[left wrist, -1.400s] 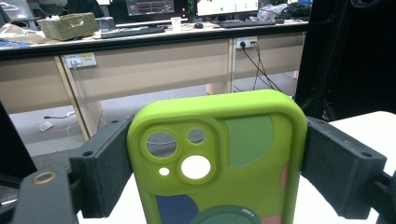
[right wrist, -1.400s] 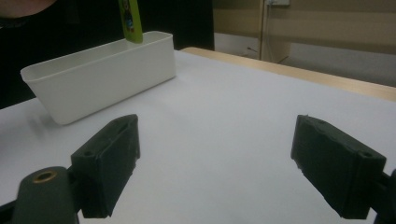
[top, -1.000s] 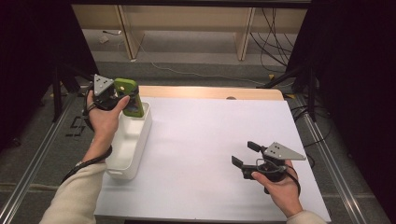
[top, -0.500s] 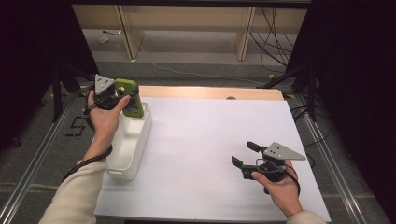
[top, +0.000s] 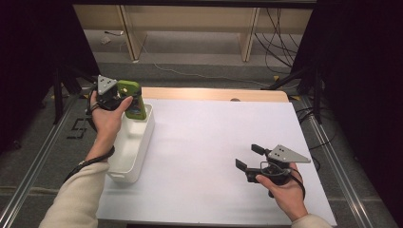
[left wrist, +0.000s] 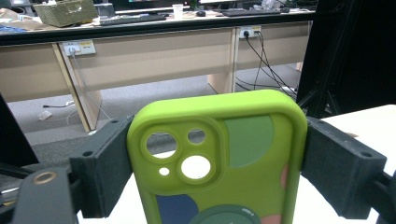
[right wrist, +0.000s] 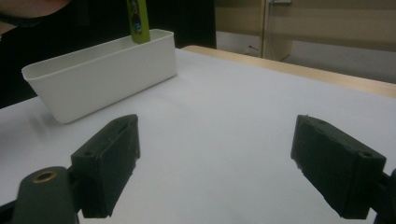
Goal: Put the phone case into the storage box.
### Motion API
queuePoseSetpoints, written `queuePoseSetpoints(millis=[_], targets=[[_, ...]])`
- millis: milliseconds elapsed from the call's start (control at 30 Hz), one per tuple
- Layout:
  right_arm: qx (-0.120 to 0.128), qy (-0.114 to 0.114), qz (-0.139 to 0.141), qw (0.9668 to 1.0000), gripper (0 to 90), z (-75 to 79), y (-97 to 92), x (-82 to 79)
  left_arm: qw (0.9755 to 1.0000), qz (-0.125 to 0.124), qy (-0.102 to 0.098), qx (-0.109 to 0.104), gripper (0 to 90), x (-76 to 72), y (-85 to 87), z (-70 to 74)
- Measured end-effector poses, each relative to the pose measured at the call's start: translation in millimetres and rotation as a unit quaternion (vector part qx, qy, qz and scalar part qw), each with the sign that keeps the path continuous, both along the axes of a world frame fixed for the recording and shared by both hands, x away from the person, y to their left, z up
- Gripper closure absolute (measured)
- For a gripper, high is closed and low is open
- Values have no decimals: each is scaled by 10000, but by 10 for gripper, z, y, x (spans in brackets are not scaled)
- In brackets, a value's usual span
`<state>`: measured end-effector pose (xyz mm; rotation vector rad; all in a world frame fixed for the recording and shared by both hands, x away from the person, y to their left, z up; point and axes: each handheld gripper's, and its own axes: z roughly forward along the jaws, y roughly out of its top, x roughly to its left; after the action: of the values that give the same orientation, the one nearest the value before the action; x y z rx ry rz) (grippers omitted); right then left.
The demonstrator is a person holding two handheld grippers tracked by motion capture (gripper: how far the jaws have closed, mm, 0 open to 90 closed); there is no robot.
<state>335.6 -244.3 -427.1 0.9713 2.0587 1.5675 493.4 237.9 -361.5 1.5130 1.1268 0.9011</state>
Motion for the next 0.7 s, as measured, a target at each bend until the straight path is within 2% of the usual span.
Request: queuePoseSetpoints(millis=[700], targets=[[8,1,13,10000,164,1,-1,-3,9999,33,126,-3,148,76,17,-46]])
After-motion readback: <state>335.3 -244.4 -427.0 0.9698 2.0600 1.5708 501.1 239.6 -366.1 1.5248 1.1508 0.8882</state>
